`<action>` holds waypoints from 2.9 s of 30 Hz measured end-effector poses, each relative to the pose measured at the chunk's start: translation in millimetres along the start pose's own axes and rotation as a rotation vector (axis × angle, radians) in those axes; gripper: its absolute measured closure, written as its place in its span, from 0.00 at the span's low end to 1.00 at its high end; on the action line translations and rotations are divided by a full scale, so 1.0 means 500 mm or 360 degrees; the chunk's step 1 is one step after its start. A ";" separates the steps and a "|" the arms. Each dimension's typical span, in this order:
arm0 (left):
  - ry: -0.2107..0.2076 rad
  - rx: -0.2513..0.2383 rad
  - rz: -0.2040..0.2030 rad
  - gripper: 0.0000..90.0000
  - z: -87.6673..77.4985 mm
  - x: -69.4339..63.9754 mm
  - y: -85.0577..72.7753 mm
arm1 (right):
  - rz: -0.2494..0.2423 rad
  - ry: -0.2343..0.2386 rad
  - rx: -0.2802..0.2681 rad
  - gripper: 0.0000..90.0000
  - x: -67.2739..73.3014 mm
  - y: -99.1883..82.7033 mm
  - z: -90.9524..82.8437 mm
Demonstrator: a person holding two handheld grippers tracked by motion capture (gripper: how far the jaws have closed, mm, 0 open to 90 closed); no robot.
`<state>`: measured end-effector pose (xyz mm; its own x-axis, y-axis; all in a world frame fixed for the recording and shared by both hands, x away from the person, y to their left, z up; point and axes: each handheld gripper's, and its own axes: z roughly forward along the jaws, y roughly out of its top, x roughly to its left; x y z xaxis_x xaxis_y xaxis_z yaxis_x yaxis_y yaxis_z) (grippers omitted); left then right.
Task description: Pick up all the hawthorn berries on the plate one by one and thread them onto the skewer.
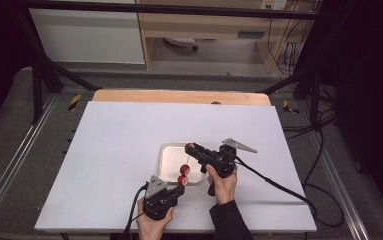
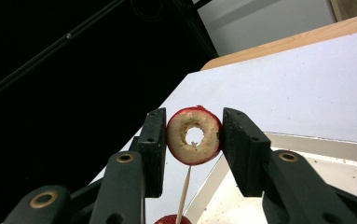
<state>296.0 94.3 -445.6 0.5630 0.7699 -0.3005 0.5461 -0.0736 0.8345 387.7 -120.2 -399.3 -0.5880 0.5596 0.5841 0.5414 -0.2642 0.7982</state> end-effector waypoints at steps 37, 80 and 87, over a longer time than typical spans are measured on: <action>0.0006 -0.0068 -0.0114 0.98 0.009 0.008 0.006 | -0.0009 0.0007 0.0110 0.69 0.002 -0.035 0.009; 0.0105 0.0071 0.0142 0.98 -0.041 0.057 0.049 | -0.0676 -0.0388 0.0752 0.01 -0.105 -0.017 -0.127; 0.0110 0.0124 0.0210 0.98 -0.046 0.060 0.079 | -0.0692 -0.0420 0.0803 0.02 -0.132 -0.030 -0.164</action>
<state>319.9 129.0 -410.9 0.5908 0.7916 -0.1559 0.5182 -0.2243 0.8253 369.1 -217.5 -437.9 -0.6830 0.7200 0.1226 0.5406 0.3855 0.7478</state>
